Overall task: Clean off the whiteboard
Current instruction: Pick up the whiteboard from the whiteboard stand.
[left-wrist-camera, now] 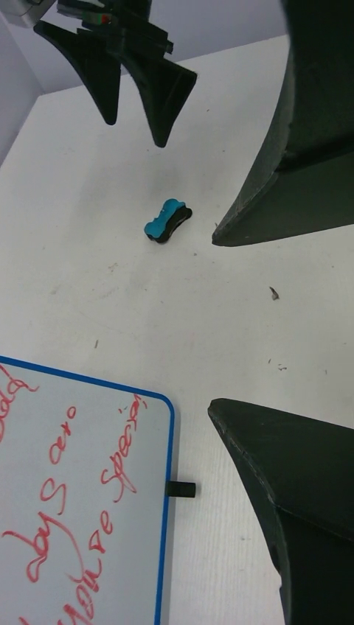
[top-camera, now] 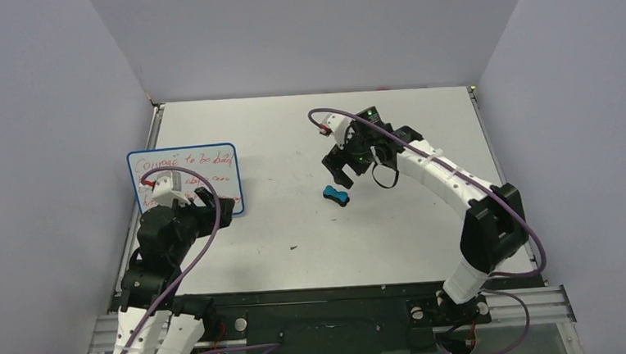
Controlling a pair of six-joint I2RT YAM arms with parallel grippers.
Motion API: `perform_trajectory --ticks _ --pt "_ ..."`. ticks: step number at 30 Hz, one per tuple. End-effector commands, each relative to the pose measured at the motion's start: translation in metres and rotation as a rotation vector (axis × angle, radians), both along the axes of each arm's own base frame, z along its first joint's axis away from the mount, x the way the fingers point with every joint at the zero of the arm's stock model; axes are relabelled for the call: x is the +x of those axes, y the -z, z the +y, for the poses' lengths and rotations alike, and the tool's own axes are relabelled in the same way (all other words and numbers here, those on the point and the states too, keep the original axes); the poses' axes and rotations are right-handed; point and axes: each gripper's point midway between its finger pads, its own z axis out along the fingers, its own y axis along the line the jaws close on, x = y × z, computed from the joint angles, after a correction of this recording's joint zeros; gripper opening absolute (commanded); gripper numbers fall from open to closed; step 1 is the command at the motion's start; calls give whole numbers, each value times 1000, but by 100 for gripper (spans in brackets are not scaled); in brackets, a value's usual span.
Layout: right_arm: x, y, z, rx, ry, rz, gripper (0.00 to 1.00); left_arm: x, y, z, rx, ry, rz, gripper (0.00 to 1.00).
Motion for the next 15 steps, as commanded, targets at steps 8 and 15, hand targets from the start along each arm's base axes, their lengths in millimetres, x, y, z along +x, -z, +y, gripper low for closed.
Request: perform_trajectory --ticks 8,15 --pt "33 58 21 -131 52 115 93 16 3 -4 7 4 7 73" --pt "15 51 65 66 -150 229 95 19 2 3 30 -27 -7 73"
